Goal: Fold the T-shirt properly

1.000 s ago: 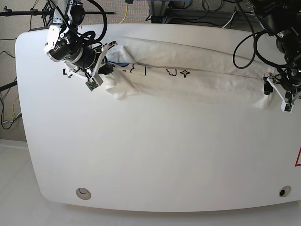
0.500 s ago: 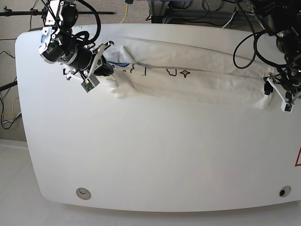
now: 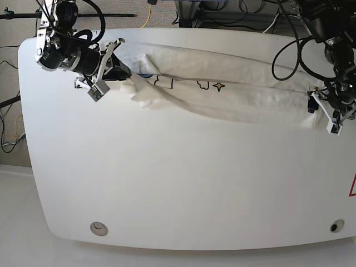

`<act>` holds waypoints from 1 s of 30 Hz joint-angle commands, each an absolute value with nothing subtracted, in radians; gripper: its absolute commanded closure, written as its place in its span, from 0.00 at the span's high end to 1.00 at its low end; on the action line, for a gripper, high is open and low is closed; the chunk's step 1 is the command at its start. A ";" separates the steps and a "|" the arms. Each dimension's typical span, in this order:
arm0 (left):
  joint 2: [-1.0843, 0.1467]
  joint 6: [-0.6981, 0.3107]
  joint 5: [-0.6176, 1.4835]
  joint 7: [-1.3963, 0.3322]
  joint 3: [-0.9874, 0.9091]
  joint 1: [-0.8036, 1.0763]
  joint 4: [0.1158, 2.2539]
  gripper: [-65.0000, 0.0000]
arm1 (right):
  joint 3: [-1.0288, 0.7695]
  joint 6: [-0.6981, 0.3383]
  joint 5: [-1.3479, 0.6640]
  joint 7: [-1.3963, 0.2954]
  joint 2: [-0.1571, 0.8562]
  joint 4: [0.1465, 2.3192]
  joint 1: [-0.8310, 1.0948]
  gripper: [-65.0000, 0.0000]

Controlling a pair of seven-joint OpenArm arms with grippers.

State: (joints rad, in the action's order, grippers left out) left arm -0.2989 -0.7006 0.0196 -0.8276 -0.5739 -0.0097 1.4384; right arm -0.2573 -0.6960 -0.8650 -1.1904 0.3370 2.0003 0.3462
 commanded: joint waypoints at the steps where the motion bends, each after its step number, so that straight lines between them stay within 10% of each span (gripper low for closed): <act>1: -0.320 -0.698 0.022 -0.811 -0.581 -0.022 1.452 0.75 | -0.260 -0.698 -0.923 -1.175 0.363 2.017 0.360 0.00; 30: -0.320 -0.698 0.022 -0.809 -0.585 -0.024 1.452 0.75 | -0.246 -0.698 -0.938 -1.273 0.458 2.014 0.458 0.00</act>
State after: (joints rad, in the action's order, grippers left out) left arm -0.3023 -0.7002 0.0154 -0.8246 -0.5804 -0.0090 1.4376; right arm -0.2405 -0.6968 -0.9218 -1.2846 0.4328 2.0003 0.4507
